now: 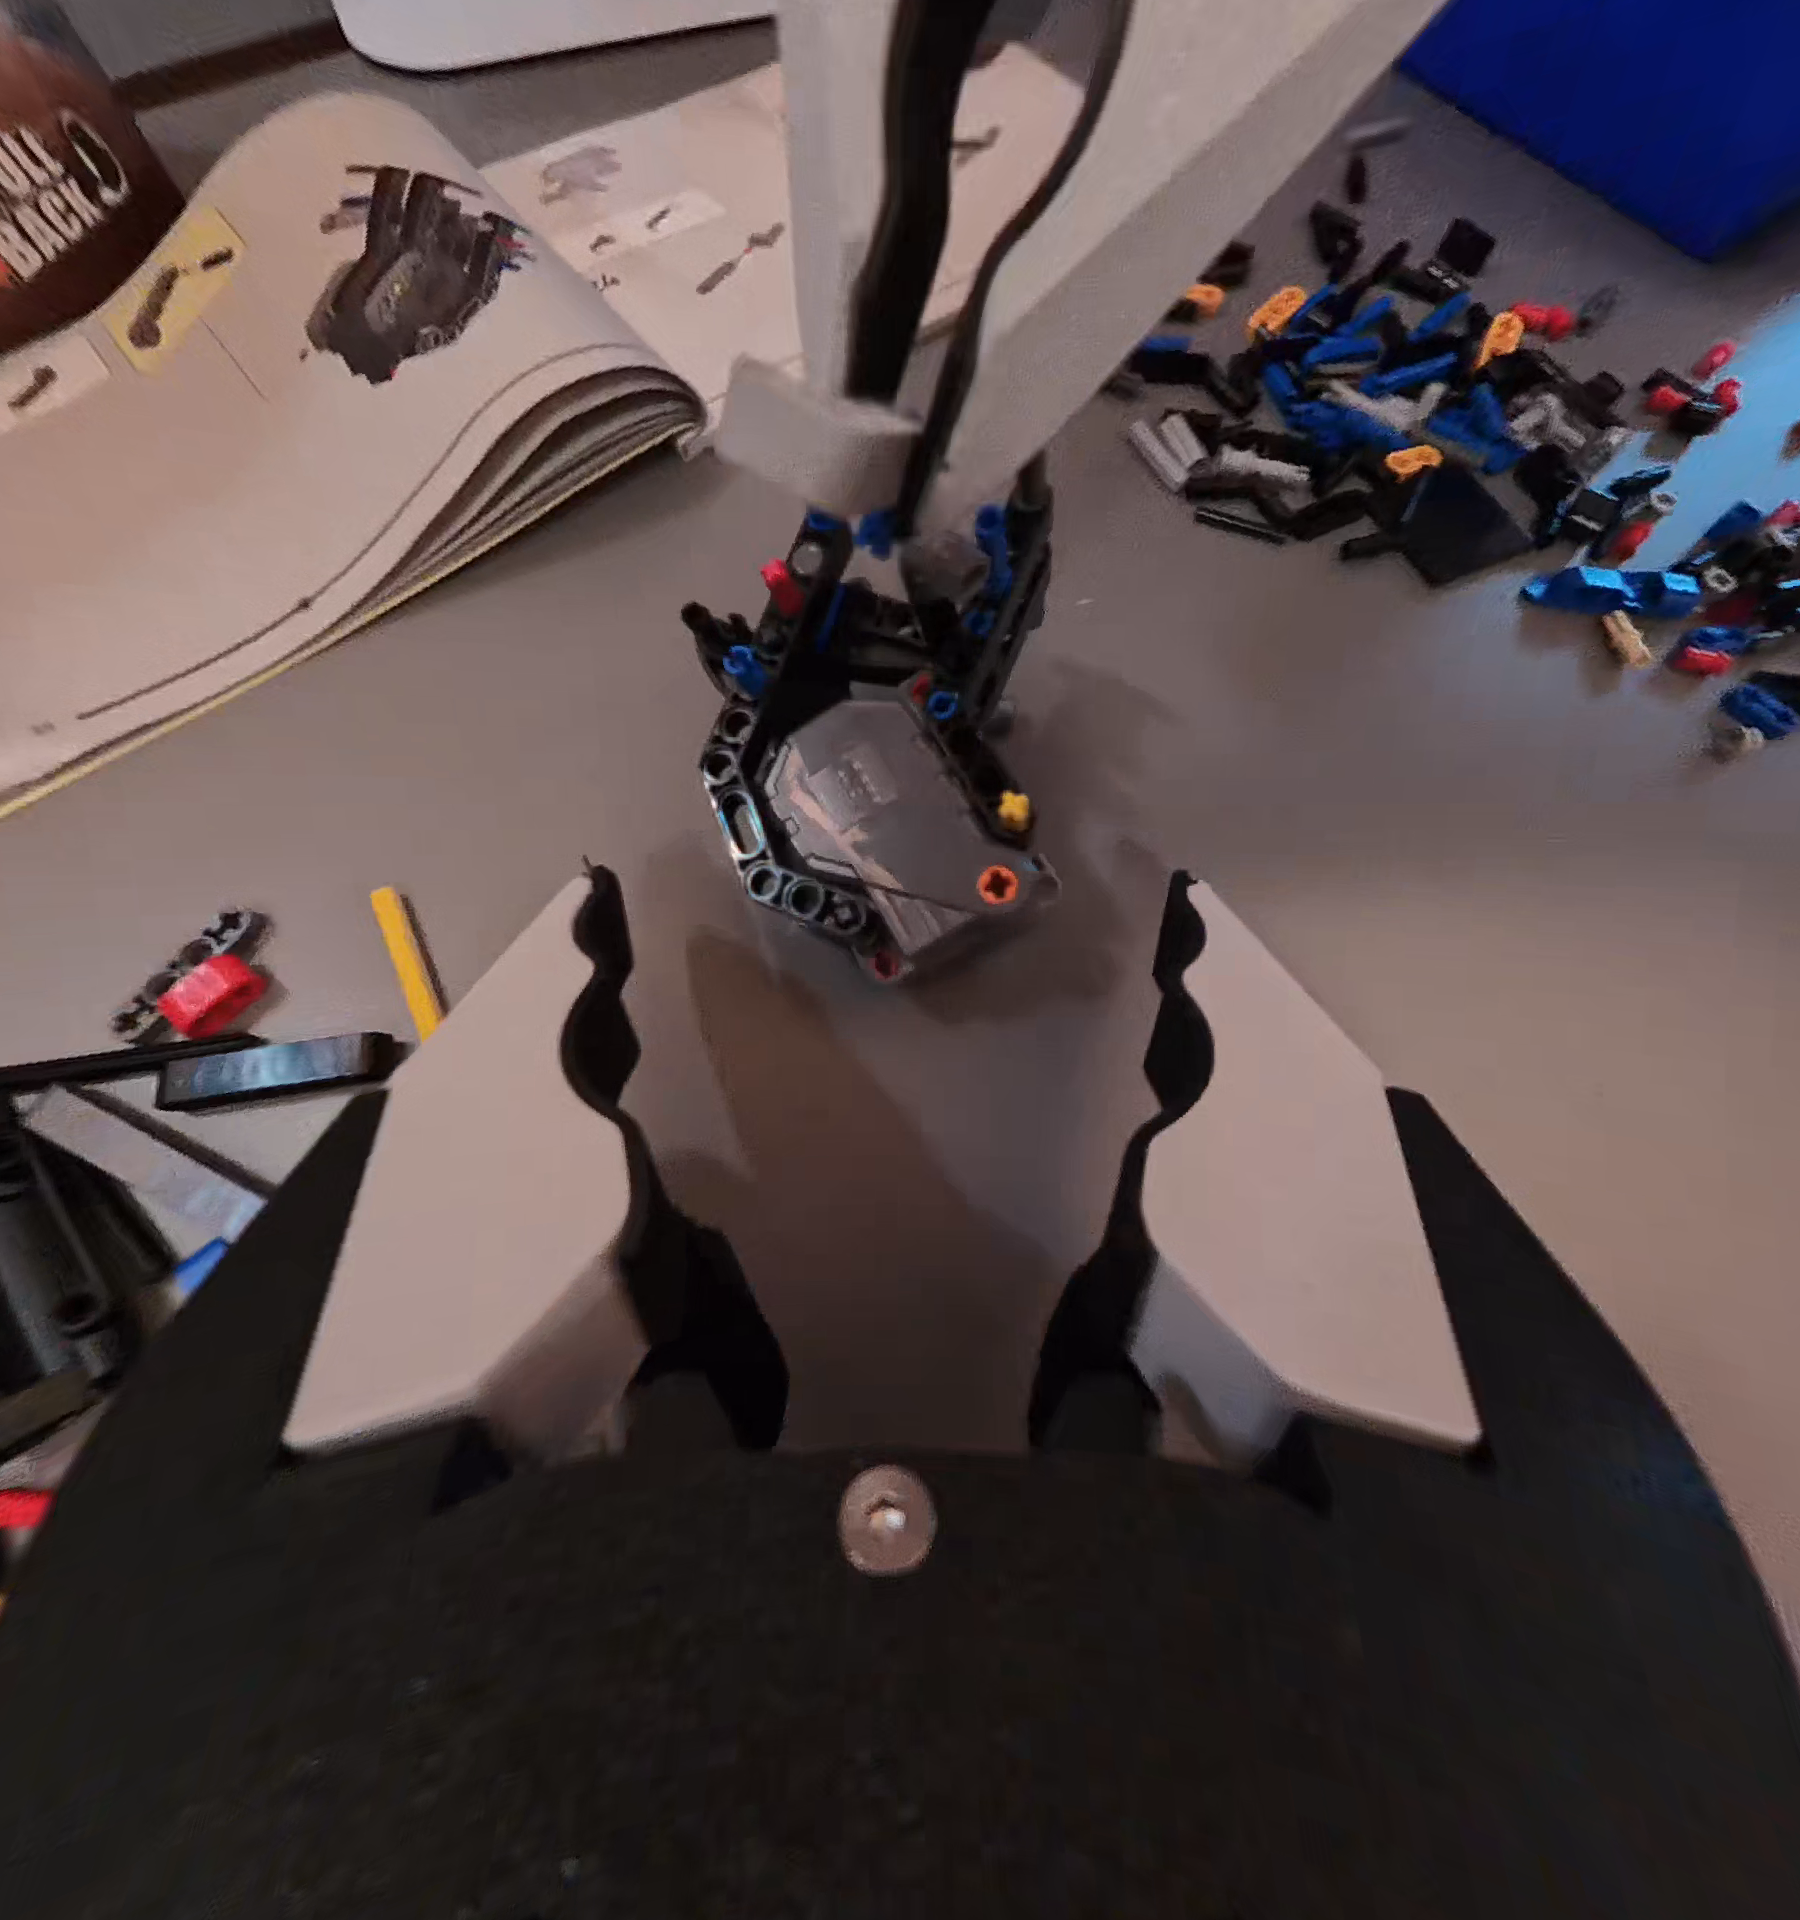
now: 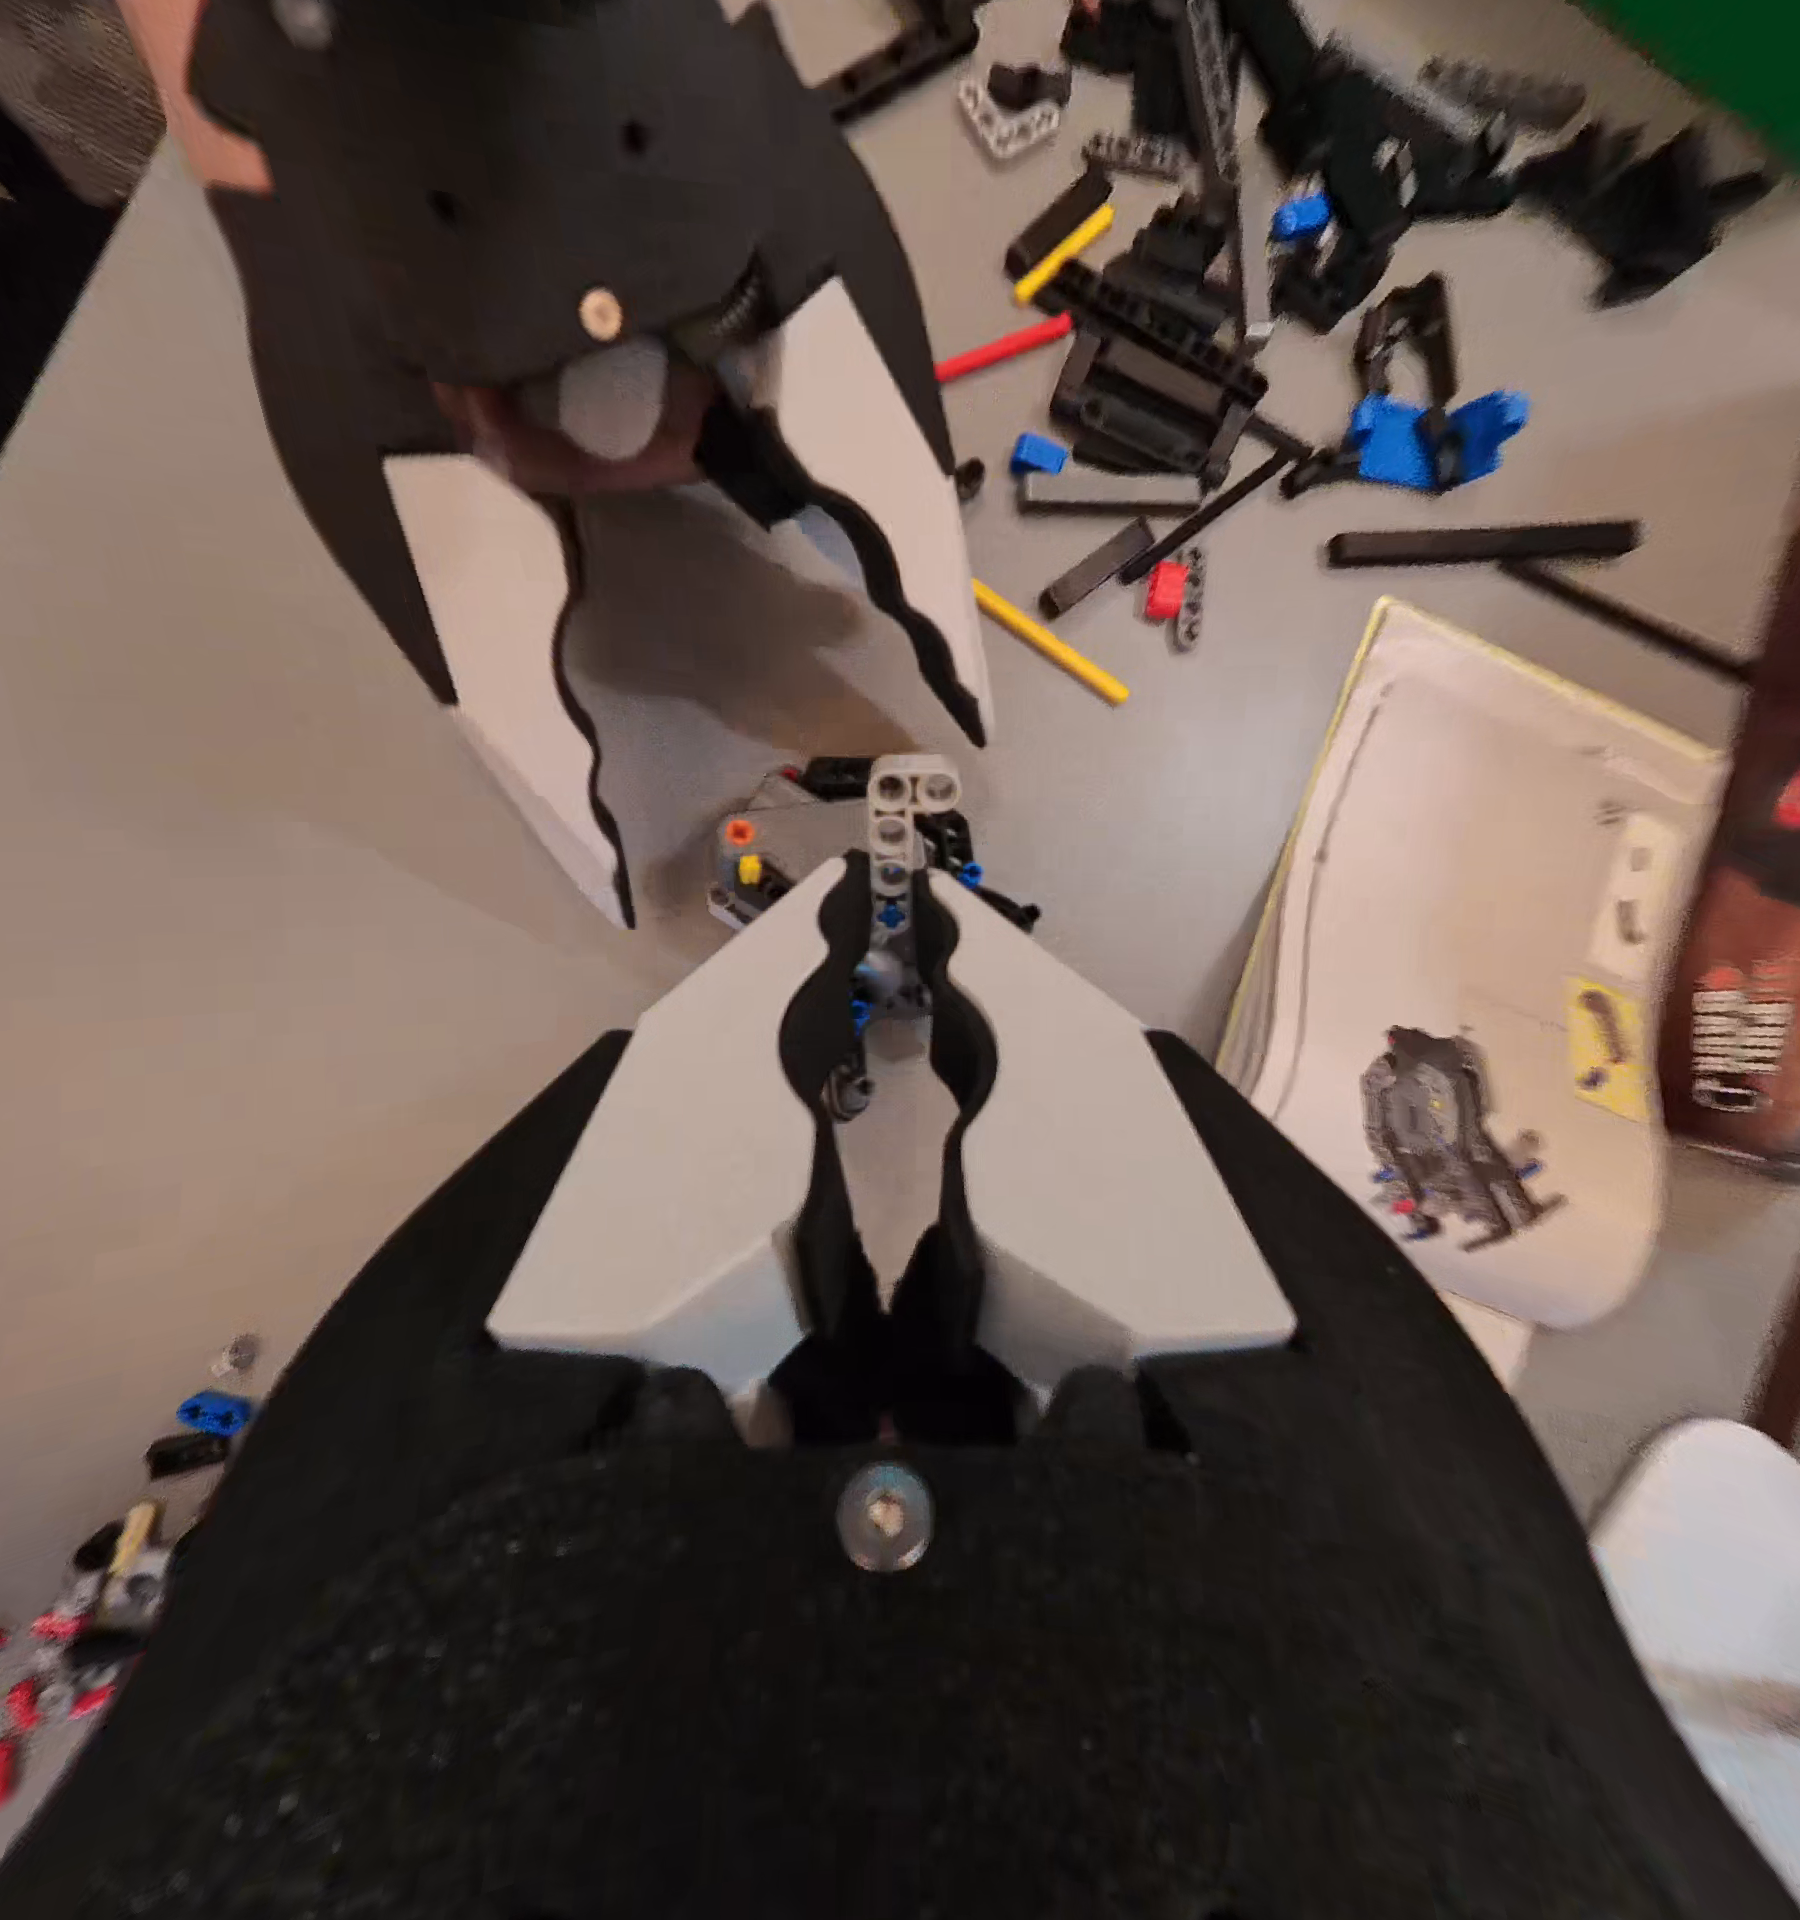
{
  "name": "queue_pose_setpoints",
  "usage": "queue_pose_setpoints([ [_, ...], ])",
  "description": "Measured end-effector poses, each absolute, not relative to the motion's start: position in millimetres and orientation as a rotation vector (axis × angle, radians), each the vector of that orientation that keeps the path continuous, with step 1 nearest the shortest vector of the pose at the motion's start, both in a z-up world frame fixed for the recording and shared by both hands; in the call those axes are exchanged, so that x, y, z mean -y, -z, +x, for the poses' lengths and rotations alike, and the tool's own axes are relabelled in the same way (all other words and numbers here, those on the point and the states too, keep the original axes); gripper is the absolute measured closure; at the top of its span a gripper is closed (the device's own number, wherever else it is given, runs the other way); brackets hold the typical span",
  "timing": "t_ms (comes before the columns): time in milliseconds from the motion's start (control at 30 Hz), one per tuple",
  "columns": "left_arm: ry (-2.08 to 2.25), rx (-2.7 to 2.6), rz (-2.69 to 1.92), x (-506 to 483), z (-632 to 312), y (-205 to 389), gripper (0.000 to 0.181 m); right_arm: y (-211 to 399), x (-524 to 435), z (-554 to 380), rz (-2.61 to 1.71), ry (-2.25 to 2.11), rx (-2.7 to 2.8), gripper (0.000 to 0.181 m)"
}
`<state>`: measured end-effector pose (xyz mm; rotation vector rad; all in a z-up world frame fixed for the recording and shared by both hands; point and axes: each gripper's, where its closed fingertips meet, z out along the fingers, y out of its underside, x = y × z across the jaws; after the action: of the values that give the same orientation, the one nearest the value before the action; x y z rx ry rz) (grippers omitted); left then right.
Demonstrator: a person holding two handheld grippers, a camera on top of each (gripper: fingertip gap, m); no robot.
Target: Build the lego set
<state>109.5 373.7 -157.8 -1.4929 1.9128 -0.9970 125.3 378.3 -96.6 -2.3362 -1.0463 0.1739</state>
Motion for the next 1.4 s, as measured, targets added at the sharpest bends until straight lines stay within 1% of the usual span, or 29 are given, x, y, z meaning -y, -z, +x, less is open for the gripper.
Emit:
queue_pose_setpoints([
  [33, 0.983, -1.915, -1.529, -375.1, 113.0, 161.9, 0.083, 103.7, -379.8, 128.4, -2.374, -0.245, 1.028, 0.174],
  [67, 0.98, -1.914, -1.551, -376.5, 116.5, 163.4, 0.087, 109.8, -382.1, 133.4, -2.391, -0.283, 1.005, 0.174],
  [167, 0.988, -1.986, -1.587, -374.2, 119.0, 171.4, 0.123, 114.7, -385.7, 133.7, -2.318, -0.495, 0.858, 0.175],
  [200, 1.006, -1.999, -1.583, -373.9, 119.6, 170.8, 0.126, 114.3, -385.1, 132.9, -2.287, -0.55, 0.807, 0.175],
  [300, 1.008, -2.033, -1.516, -382.1, 119.5, 162.0, 0.127, 112.1, -376.5, 133.6, -2.222, -0.598, 0.724, 0.175],
  [367, 1.019, -2.042, -1.457, -387.2, 119.4, 148.2, 0.128, 108.8, -371.9, 138.6, -2.204, -0.554, 0.681, 0.175],
  [467, 1.043, -2.088, -1.412, -394.1, 117.8, 124.3, 0.128, 100.8, -364.6, 129.2, -2.128, -0.606, 0.612, 0.175],
  [567, 1.057, -2.262, -1.362, -388.6, 111.8, 114.8, 0.128, 100.6, -364.1, 119.4, -2.069, -0.625, 0.555, 0.175],
  [667, 0.999, -2.464, -1.288, -386.0, 105.9, 121.6, 0.129, 96.9, -362.0, 105.9, -2.003, -0.736, 0.485, 0.175],
  [800, 0.955, -2.614, -1.19, -380.8, 107.5, 122.7, 0.129, 124.4, -356.6, 105.6, -2.102, -0.669, 0.497, 0.175],
  [933, 0.791, -2.81, -1.083, -376.1, 106.5, 124.3, 0.128, 133.9, -346.1, 113.7, -2.165, -0.667, 0.47, 0.175],
  [1033, 0.675, -2.886, -1.02, -368.2, 113.9, 124.9, 0.128, 130.9, -338.4, 133.2, -2.192, -0.624, 0.405, 0.175],
  [1167, 0.627, -2.904, -0.932, -356.9, 119.0, 124.7, 0.129, 117.0, -326.5, 153.6, -2.161, -0.534, 0.237, 0.175],
  [1200, 0.631, -2.882, -0.91, -355.9, 120.7, 124.8, 0.126, 114.9, -323.0, 156.0, -2.147, -0.498, 0.213, 0.175],
  [1267, 0.694, -2.828, -0.879, -352.8, 122.8, 125.4, 0.111, 112.3, -315.5, 156.1, -2.128, -0.443, 0.183, 0.175],
  [1300, 0.76, -2.79, -0.856, -350.2, 124.1, 124.9, 0.108, 110.4, -312.3, 154.2, -2.11, -0.418, 0.179, 0.175],
  [1367, 0.941, -2.703, -0.834, -344.7, 125.0, 125.6, 0.111, 107.0, -306.6, 148.8, -2.069, -0.379, 0.183, 0.175],
  [1400, 1.016, -2.673, -0.865, -344.4, 125.2, 129.4, 0.108, 106.5, -304.3, 145.1, -2.052, -0.377, 0.193, 0.175],
])
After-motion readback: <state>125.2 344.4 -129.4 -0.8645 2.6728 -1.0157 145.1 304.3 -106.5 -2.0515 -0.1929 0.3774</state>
